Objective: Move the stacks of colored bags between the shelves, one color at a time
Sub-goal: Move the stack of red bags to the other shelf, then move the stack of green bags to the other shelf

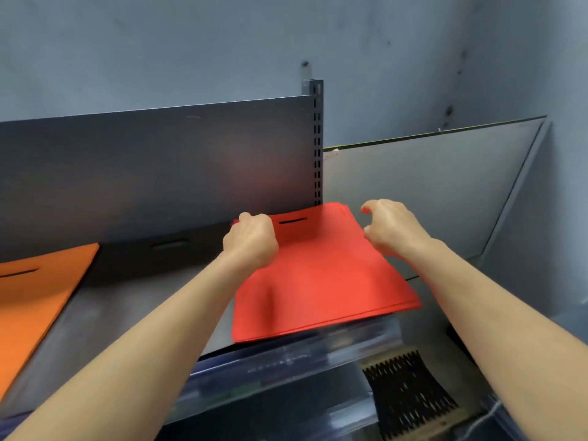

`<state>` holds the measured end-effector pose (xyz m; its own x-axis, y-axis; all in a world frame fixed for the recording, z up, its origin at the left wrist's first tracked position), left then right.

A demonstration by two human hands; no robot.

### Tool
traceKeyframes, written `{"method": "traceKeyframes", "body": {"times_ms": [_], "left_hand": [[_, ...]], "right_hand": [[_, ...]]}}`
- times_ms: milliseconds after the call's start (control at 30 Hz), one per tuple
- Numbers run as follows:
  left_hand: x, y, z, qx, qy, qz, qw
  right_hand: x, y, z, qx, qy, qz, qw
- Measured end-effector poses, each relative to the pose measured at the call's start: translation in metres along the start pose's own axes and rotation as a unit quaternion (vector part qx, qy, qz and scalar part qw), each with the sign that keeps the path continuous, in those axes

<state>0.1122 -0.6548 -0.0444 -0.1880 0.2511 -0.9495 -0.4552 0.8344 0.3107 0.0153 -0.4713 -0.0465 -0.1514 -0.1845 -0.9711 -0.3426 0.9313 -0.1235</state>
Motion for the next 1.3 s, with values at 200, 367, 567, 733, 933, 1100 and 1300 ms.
{"method": "traceKeyframes", "body": {"times_ms": [200,367,567,733,933,1100,1300], "left_hand": [[-0.01,0.143,0.045,0.19,0.094,0.099,0.972],[0.003,0.299,0.113,0.353,0.117,0.21,0.904],[0.06,0.47,0.215,0.49,0.018,0.278,0.826],[0.116,0.572,0.274,0.535,-0.103,0.254,0.799],[0.165,0.639,0.289,0.542,-0.161,0.2,0.801],[0.19,0.663,0.268,0.546,-0.157,0.103,0.817],[0.197,0.672,0.24,0.499,-0.224,0.094,0.832]], "right_hand": [[-0.078,0.079,0.046,0.001,0.098,0.024,0.995],[-0.146,0.2,0.115,0.072,0.197,0.031,0.977],[-0.18,0.374,0.225,0.263,0.2,0.074,0.941],[-0.2,0.477,0.314,0.408,0.166,0.087,0.894],[-0.195,0.535,0.364,0.51,0.128,0.061,0.849],[-0.182,0.554,0.367,0.547,0.066,0.046,0.833],[-0.177,0.566,0.351,0.574,0.012,0.039,0.818]]}}
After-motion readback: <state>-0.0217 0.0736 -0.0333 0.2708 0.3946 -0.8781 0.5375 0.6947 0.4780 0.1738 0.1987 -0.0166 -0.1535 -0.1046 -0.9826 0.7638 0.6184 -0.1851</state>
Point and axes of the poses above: each hand's wrist, its own z-axis away from the middle knuckle, its own x-axis out of the palm, y = z × x, the point moved 4 cm from there along -z, towards the middle knuckle, and after that the axes turned 8 degrees about z, right-handed, at the moved point
